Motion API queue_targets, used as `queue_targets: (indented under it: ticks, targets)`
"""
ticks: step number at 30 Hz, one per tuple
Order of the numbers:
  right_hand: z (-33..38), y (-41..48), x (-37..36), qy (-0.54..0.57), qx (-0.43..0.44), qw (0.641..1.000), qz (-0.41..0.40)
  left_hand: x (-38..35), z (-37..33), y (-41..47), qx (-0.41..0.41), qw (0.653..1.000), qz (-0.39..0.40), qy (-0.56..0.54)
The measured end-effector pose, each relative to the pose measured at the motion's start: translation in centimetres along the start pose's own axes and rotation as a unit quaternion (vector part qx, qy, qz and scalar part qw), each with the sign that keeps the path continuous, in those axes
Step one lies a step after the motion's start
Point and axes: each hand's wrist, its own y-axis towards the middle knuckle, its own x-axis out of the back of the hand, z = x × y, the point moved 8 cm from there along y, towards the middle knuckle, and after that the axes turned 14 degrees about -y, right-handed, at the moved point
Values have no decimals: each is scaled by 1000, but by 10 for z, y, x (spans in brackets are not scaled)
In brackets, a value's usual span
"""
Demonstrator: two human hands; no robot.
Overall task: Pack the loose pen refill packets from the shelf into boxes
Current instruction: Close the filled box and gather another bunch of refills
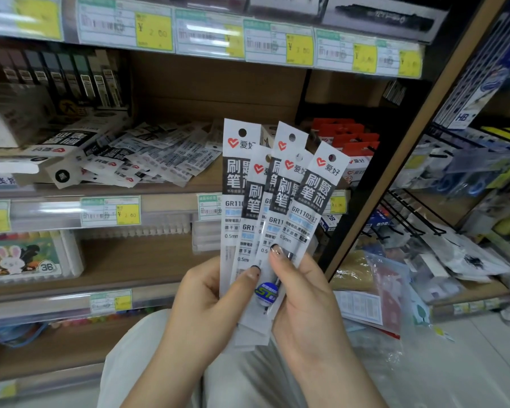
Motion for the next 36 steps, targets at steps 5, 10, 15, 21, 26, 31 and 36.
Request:
queue_targets:
  ticks: [5, 10, 15, 21, 26, 31, 36]
  targets:
    - [-1, -1, 3, -34, 4, 999, -6, -7, 2, 0, 15, 998, 52, 37]
    - [-3, 1, 12, -117, -7, 993, 7, -8, 17, 1, 54, 986, 139, 72]
    - [-15, 9, 37, -274, 17, 961, -19, 10, 58, 2, 48, 976, 127, 169]
    - [-41, 21, 59, -347, 46, 930, -108, 20, 134, -10, 92, 943, 108, 302]
    - [-82, 18, 82, -400, -1, 898, -183, 17, 158, -20, 115, 933, 116, 321]
    - [-93, 16, 84, -352, -25, 911, -212, 19, 158, -21, 146, 946, 70, 282]
    - [-93, 19, 77, -294, -65, 939, -165, 26, 160, -23, 173, 953, 48, 242]
